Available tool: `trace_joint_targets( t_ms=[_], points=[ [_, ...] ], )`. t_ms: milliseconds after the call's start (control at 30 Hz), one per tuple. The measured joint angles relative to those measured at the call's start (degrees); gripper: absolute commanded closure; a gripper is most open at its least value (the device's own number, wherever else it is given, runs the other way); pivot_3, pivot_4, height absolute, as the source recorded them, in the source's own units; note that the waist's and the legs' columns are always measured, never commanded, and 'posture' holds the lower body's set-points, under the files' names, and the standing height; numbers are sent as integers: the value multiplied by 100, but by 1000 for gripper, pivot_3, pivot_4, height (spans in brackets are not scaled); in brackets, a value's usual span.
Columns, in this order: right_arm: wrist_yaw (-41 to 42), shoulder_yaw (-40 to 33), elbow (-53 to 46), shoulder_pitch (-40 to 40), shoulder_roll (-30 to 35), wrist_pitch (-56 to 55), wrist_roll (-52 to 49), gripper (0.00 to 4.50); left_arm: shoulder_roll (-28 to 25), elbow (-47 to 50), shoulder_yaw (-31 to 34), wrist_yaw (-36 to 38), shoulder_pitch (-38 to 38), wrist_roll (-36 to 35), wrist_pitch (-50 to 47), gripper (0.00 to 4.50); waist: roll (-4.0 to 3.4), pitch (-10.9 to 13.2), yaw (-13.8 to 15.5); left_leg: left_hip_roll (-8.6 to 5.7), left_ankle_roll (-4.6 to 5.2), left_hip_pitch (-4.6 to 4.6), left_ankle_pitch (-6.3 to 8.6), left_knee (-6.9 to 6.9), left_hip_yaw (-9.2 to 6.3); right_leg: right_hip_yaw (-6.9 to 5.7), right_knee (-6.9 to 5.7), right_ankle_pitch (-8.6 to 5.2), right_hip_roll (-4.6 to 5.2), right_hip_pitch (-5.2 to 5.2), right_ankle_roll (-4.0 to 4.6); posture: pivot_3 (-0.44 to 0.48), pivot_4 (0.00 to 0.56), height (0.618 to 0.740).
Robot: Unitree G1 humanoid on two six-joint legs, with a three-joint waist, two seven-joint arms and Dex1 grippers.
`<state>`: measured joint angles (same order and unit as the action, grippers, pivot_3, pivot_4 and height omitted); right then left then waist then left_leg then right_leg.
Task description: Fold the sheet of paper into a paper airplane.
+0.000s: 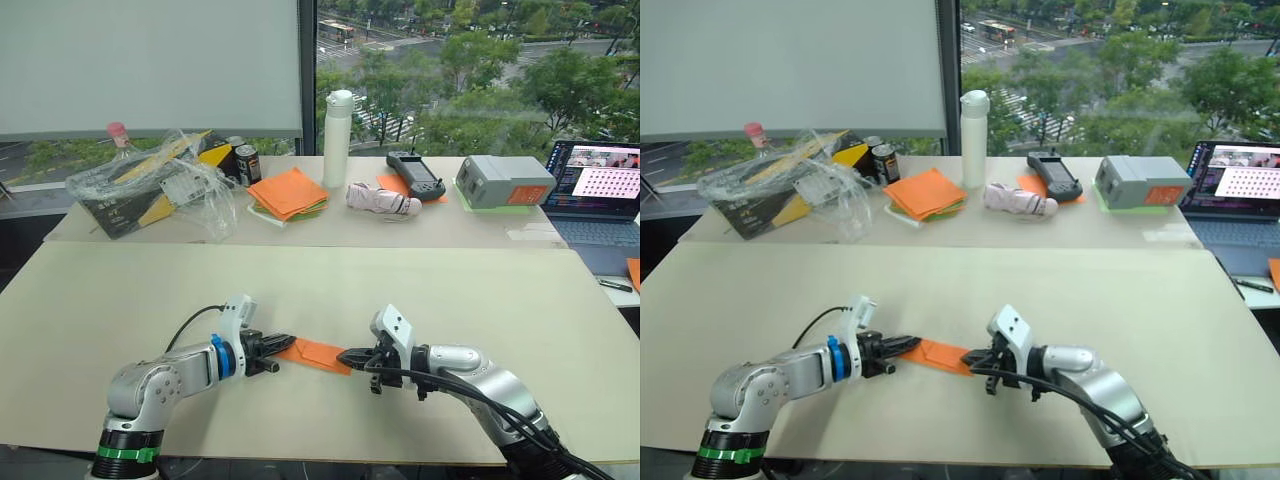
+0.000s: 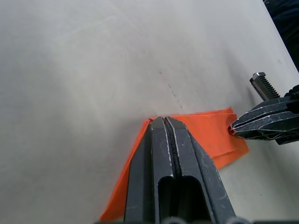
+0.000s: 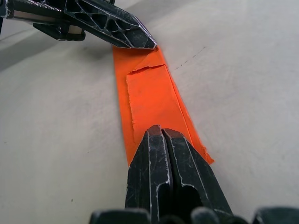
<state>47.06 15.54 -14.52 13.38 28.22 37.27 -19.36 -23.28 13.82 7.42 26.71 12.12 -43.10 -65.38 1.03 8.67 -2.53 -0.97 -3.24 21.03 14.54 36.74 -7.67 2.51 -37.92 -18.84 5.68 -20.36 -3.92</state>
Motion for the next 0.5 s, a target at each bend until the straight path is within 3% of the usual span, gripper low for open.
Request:
trace_joint_targets(
  t_ms=[500],
  points=[
    [29, -536, -306, 523, -195, 472, -692, 4470, -11, 200, 744, -499, 82, -416, -735, 4500, 6, 42, 20, -2, -1, 61, -1, 1, 0, 3, -6, 1, 4, -67, 0, 0, 150, 740]
  ],
)
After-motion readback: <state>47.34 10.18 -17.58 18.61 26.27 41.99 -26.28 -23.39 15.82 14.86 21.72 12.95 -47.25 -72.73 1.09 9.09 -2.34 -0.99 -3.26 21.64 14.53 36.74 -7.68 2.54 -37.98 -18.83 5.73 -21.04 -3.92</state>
